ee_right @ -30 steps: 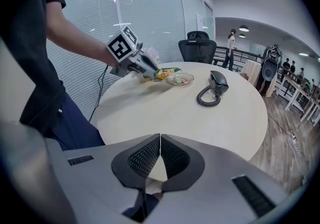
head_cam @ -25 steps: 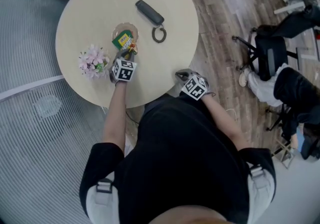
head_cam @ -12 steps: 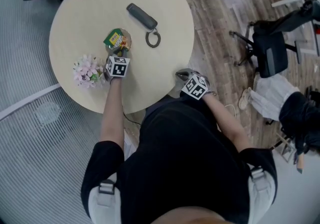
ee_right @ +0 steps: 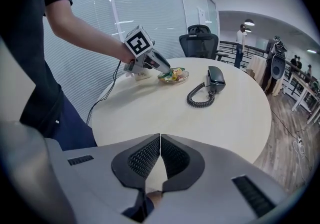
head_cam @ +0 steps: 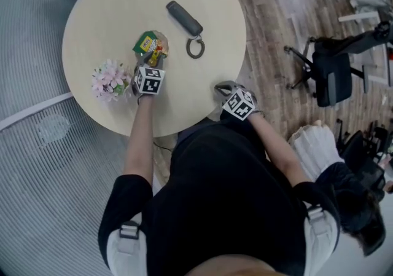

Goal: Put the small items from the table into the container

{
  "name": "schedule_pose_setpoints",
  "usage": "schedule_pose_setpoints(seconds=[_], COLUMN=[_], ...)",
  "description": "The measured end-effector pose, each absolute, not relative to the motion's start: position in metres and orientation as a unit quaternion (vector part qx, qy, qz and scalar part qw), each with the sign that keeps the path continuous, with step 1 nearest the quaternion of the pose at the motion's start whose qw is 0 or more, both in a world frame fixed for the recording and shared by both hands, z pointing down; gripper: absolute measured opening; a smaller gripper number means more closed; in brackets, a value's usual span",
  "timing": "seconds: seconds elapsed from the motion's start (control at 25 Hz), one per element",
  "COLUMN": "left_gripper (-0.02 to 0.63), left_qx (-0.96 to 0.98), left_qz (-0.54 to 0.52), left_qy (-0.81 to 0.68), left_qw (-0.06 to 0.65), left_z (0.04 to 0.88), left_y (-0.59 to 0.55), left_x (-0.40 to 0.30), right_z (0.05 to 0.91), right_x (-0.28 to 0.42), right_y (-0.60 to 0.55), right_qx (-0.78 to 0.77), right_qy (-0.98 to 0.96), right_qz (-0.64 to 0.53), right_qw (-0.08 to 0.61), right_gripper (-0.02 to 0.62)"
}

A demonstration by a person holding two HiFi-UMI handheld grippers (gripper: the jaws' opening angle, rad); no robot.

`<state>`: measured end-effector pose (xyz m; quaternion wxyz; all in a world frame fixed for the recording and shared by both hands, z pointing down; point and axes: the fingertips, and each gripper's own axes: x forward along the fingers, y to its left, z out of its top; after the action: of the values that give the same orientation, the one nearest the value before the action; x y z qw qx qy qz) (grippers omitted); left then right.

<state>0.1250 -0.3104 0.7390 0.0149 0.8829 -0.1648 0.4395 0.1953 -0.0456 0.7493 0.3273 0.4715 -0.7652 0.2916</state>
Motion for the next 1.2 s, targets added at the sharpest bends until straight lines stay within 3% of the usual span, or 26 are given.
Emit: schedule_pose_setpoints(seconds=[0.48, 0.64, 0.92, 1.2], left_gripper=[0.121, 0.003, 0.003, 0.003], left_qx=[0.926, 0.932, 0.931, 0.925], left_qz=[0.34, 0.335, 0.333, 0.346], left_qy=[-0.162, -0.137, -0.13, -0.145], left_qw=[0.015, 0.025, 0.068, 0.061], left_z=[0.688, 0.687, 0.679, 0.686], left_y=[-0.26, -0.231, -0.197, -0.191], left_x=[0.102, 0.082, 0.043, -0.008], right_z=[0.718, 0.708, 0.704, 0.707], right_x=[0.173, 0.158, 0.125, 0.09], right_y=[-0.104, -0.116, -0.125, -0.127], right_qx=[0.482, 0.478, 0.476, 0.475], right_qy=[-0.784, -0.793, -0.8, -0.803], right_qz=[0.251, 0.235, 0.216, 0.203], right_qw=[0.299, 0.294, 0.295, 0.299], right_gripper=[0.025, 0.024, 0.024, 0.023])
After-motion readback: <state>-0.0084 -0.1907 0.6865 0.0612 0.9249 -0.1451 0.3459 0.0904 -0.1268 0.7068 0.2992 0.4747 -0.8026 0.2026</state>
